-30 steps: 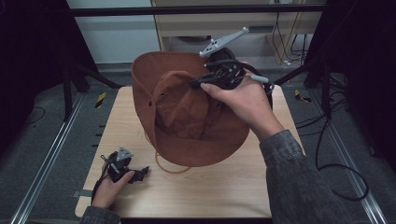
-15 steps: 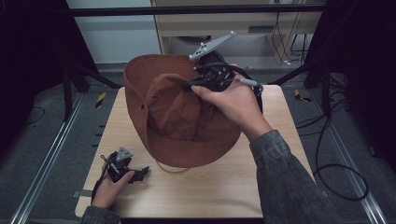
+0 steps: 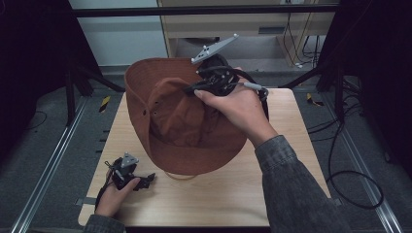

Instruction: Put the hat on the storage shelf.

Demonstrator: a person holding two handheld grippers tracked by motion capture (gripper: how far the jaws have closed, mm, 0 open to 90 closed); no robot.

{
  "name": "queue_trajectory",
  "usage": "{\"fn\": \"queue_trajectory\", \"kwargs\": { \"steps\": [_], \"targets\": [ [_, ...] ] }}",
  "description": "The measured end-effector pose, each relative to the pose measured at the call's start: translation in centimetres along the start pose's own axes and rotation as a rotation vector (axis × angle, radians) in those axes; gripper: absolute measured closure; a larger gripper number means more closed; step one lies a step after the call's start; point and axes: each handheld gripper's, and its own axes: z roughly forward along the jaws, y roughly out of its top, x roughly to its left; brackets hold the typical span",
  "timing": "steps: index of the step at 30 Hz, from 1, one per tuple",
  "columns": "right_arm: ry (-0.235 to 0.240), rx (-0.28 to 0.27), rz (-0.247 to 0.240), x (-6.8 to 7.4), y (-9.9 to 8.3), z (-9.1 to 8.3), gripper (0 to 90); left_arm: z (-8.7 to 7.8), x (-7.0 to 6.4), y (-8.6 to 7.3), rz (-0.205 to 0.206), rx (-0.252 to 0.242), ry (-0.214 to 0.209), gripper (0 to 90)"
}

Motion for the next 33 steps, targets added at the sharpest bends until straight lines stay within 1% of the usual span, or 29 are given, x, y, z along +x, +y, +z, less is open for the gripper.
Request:
{"fn": "queue_trajectory", "kwargs": {
  "steps": [15,19,24,33],
  "targets": [
    [0.015,0.014,-0.008,0.5,0.4,1.6,89.2,0.0,0.0,0.0,0.000,0.000,0.001,0.0],
    [0.018,0.027,-0.011,0.6,0.4,2.5,89.3,0.0,0.0,0.0,0.000,0.002,0.001,0.0],
    [0.024,0.040,-0.013,0.6,0.4,3.1,89.2,0.0,0.0,0.0,0.000,0.001,0.002,0.0],
    [0.038,0.064,-0.005,0.7,-0.2,4.4,89.2,0.0,0.0,0.0,0.001,0.002,0.000,0.0]
  ]
}}
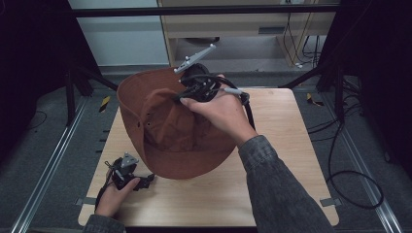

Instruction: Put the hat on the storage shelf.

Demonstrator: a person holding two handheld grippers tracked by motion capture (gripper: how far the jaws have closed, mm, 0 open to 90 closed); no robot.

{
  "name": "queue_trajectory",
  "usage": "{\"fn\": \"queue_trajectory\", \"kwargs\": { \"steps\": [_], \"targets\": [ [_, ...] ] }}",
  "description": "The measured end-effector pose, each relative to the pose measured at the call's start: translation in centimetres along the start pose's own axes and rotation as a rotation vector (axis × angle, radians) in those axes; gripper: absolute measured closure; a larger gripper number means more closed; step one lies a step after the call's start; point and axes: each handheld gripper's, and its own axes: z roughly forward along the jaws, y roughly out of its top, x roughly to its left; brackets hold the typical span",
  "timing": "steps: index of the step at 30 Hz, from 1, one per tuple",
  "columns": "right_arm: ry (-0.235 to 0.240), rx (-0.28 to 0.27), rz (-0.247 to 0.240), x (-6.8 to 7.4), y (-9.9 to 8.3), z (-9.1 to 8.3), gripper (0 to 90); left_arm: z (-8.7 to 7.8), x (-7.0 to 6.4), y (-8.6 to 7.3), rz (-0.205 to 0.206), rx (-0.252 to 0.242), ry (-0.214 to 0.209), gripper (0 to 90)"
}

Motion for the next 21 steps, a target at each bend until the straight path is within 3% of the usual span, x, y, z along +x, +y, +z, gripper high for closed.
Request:
{"fn": "queue_trajectory", "kwargs": {
  "steps": [21],
  "targets": [
    [0.023,0.014,0.010,0.2,-0.5,1.9,88.9,0.0,0.0,0.0,0.000,0.000,0.000,0.0]
  ]
}}
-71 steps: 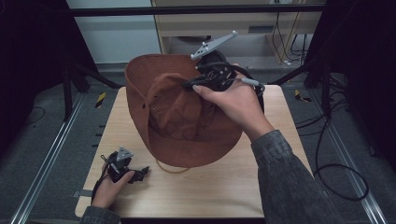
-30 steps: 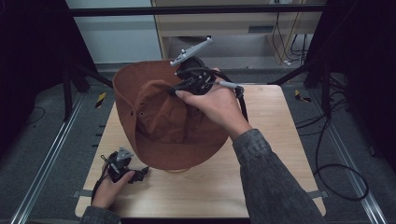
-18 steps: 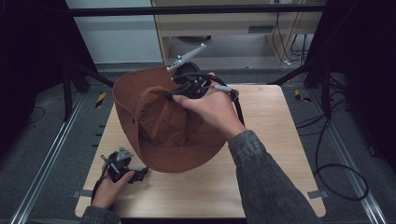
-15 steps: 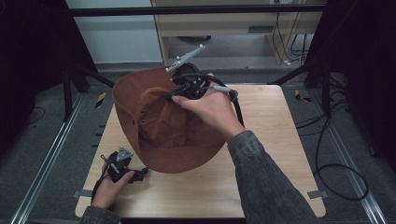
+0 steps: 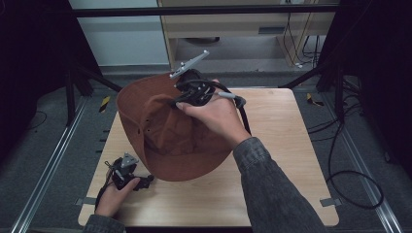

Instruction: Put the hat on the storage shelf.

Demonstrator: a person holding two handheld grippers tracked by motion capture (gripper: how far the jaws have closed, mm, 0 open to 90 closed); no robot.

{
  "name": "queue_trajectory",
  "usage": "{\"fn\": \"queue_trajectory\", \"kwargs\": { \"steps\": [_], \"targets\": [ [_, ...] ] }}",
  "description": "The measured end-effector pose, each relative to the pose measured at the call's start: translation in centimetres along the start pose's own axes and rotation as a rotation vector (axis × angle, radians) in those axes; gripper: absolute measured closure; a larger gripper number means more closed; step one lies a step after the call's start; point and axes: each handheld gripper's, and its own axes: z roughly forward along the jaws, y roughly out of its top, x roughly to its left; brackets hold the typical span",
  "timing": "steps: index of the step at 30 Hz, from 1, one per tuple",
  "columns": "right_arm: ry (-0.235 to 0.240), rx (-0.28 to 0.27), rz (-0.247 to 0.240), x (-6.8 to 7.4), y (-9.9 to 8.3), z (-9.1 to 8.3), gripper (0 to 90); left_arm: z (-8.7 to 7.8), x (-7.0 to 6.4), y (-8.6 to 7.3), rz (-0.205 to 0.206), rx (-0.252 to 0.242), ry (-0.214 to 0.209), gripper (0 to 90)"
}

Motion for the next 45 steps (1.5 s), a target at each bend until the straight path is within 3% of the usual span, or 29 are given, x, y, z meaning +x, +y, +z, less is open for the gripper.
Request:
{"fn": "queue_trajectory", "kwargs": {
  "steps": [26,45],
  "targets": [
    [0.011,0.002,0.012,-0.1,-0.5,0.9,87.8,0.0,0.0,0.0,0.000,0.000,0.000,0.0],
    [0.022,-0.007,0.018,-0.1,-1.0,0.9,77.0,0.0,0.0,0.0,0.000,0.000,0.000,0.0]
  ]
}}
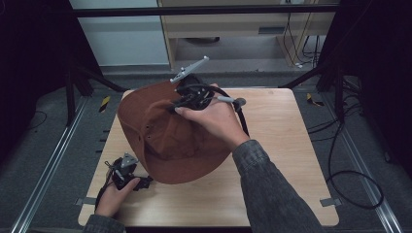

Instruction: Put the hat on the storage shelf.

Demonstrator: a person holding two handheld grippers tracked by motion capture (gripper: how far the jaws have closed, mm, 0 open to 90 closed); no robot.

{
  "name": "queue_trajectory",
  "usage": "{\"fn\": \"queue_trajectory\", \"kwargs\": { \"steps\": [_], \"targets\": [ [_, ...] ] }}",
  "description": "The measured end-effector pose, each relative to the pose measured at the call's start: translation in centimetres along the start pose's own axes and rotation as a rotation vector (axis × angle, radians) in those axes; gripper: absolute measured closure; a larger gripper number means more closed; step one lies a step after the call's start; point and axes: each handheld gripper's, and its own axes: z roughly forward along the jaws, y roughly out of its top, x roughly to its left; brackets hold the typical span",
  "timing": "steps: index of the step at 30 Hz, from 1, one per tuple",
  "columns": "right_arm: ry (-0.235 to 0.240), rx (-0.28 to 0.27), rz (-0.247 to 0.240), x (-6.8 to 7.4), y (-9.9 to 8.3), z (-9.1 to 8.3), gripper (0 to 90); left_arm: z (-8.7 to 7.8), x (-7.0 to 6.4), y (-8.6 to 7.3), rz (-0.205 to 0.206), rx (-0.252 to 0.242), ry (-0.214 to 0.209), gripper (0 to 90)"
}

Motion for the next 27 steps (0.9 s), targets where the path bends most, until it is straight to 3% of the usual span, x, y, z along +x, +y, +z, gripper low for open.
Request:
{"fn": "queue_trajectory", "kwargs": {
  "steps": [27],
  "targets": [
    [-0.055,-0.005,-0.004,0.2,-0.8,-1.3,34.2,0.0,0.0,0.0,0.000,0.000,-0.001,0.0]
  ]
}}
